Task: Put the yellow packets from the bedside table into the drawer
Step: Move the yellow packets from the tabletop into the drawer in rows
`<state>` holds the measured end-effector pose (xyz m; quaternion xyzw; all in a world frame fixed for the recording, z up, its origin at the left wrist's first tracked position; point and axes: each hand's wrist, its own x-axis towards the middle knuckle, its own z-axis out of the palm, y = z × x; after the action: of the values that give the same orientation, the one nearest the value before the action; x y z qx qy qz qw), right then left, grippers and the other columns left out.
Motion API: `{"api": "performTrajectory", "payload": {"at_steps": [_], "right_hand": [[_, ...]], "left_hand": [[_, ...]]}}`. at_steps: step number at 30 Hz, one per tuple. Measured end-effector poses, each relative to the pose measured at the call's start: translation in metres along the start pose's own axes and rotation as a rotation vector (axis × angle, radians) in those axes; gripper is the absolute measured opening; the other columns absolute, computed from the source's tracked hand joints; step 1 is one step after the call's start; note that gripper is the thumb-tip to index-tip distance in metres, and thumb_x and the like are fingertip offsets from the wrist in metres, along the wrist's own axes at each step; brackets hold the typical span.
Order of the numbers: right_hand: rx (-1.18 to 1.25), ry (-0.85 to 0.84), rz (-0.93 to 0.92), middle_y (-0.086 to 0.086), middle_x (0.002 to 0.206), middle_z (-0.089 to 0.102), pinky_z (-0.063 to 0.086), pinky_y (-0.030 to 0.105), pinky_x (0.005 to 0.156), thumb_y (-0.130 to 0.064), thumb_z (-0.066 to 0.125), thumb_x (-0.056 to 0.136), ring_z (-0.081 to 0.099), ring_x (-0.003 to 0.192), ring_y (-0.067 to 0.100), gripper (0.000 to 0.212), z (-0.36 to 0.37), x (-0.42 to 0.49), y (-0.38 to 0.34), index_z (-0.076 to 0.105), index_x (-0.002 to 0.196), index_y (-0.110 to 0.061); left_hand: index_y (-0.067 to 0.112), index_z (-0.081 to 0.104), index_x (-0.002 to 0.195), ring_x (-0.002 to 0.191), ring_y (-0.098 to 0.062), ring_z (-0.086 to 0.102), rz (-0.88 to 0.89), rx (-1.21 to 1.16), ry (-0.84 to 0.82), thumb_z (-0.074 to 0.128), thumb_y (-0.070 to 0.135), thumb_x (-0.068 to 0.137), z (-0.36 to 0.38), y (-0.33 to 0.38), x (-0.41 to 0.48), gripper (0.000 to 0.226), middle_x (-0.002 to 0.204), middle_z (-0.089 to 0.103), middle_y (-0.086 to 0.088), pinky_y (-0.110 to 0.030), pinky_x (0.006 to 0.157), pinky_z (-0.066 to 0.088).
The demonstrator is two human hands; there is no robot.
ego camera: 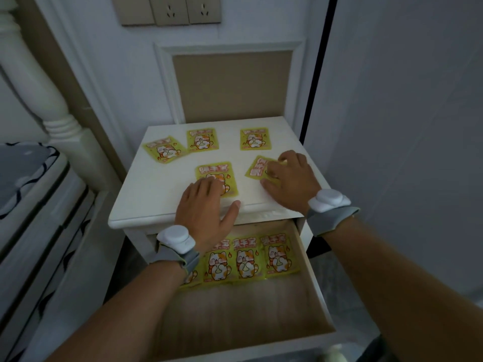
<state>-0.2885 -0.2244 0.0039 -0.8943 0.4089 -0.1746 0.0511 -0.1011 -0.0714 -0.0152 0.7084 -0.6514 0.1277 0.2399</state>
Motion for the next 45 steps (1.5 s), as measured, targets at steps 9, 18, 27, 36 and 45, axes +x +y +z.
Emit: {"api": "performTrajectory", "payload": {"at_steps": [9,18,27,36,45], "right_hand": [[0.016,-0.05,-0.149,0.004,0.115,0.05,0.046,0.039,0.09,-0.069,0.053,0.08,0.05,0.105,0.026,0.065,-0.01,-0.038,-0.014,0.053,0.125,-0.022],[0.044,-0.091,-0.202,0.009,0.146,0.039,0.052,0.046,0.093,-0.002,0.062,0.08,0.038,0.133,0.032,0.064,-0.007,-0.062,-0.029,0.051,0.139,-0.023],[0.031,-0.063,-0.281,0.006,0.141,0.054,0.047,0.043,0.095,0.002,0.061,0.081,0.048,0.126,0.034,0.057,-0.014,-0.072,-0.044,0.056,0.134,-0.02],[-0.022,0.182,-0.511,0.005,0.112,0.07,0.055,0.041,0.081,-0.008,0.045,0.086,0.063,0.103,0.032,0.038,-0.017,-0.104,-0.056,0.069,0.114,-0.016],[-0.144,0.089,-0.504,0.004,0.088,0.057,0.041,0.03,0.059,-0.012,0.052,0.08,0.056,0.078,0.025,0.024,0.011,-0.132,-0.035,0.071,0.09,-0.021]], "left_hand": [[0.01,0.05,0.133,0.112,-0.03,0.049,0.038,-0.062,-0.069,0.064,0.019,0.078,-0.011,-0.008,-0.023,0.057,0.126,0.047,-0.008,-0.041,0.068,0.056],[0.009,0.069,0.117,0.116,-0.032,0.057,0.208,-0.132,-0.068,0.076,-0.016,0.051,-0.044,-0.027,-0.058,0.071,0.127,0.064,-0.008,-0.046,0.084,0.057],[0.011,0.072,0.12,0.111,-0.024,0.067,0.447,-0.073,-0.083,0.055,0.001,0.078,-0.043,-0.02,-0.102,0.047,0.122,0.071,-0.005,-0.037,0.098,0.052],[0.024,0.068,0.112,0.089,-0.028,0.066,0.236,0.152,-0.456,0.059,0.01,0.091,0.015,0.007,-0.107,0.026,0.095,0.072,-0.004,-0.038,0.068,0.057],[0.01,0.07,0.095,0.09,-0.029,0.064,0.07,0.254,-0.65,0.051,0.0,0.089,0.071,0.044,-0.083,0.023,0.099,0.067,-0.011,-0.034,0.065,0.048]]}}
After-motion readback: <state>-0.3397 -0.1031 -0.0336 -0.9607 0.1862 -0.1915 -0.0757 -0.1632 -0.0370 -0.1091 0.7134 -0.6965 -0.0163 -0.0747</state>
